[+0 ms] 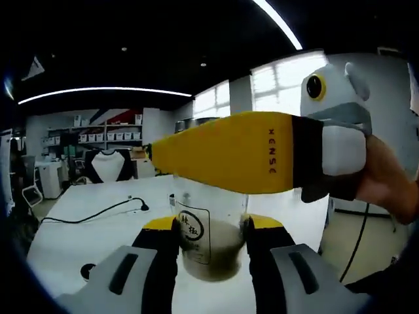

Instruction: Rotate the seasoning bottle until the label or dispensing opening points toward the visible target arrow and the bottle remains upright within the marked orientation range

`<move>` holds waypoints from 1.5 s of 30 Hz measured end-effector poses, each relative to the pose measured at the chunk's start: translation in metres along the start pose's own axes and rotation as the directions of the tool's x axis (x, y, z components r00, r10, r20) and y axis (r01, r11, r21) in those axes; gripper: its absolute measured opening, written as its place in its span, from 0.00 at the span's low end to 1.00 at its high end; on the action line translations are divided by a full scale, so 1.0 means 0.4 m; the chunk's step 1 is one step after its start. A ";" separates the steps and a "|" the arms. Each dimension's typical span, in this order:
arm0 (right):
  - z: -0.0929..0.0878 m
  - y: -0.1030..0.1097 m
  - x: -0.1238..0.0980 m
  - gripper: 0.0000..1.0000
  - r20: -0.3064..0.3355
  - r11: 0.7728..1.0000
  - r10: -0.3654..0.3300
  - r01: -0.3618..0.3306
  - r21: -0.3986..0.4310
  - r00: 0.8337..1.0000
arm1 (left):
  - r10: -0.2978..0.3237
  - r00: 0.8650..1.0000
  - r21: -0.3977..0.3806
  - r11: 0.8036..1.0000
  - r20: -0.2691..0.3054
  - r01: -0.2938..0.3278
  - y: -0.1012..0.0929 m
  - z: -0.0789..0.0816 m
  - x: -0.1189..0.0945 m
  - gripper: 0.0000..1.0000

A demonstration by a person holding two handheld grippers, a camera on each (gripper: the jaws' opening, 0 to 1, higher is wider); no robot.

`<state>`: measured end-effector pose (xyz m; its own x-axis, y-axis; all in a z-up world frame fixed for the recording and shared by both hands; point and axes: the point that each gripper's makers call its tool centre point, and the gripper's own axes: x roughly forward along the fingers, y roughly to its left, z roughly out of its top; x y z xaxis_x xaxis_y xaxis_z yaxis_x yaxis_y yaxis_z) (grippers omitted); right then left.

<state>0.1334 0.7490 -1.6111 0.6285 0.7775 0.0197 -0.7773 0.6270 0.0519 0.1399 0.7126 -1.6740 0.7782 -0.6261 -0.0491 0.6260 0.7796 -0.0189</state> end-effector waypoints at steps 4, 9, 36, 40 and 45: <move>-0.008 -0.017 -0.008 0.49 0.008 0.997 -0.059 0.058 0.045 0.998 | 0.023 0.999 0.004 1.000 -0.025 -0.023 -0.003 -0.010 0.010 0.43; -0.013 -0.036 -0.024 0.42 0.018 0.993 -0.096 0.094 0.071 0.995 | 0.039 0.999 -0.007 0.999 -0.035 -0.039 -0.010 -0.020 0.013 0.43; 0.037 -0.058 -0.048 0.37 0.101 0.993 -0.057 0.046 0.112 0.993 | 0.031 0.999 0.047 0.998 -0.011 -0.030 -0.014 0.030 0.010 0.42; 0.041 -0.058 -0.052 0.37 0.102 0.994 -0.034 0.023 0.110 0.994 | -0.044 0.999 0.017 0.999 0.001 0.044 -0.031 0.037 0.008 0.42; 0.037 -0.061 -0.064 0.37 0.073 0.998 -0.011 0.006 0.067 0.997 | -0.118 0.992 -0.015 0.993 0.036 0.119 -0.034 0.067 0.005 0.51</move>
<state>0.1365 0.7131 -1.5980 0.6372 0.7652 0.0918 -0.7700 0.6270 0.1184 0.1343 0.7000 -1.6473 0.6999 -0.7142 -0.0109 0.7134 0.6997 -0.0391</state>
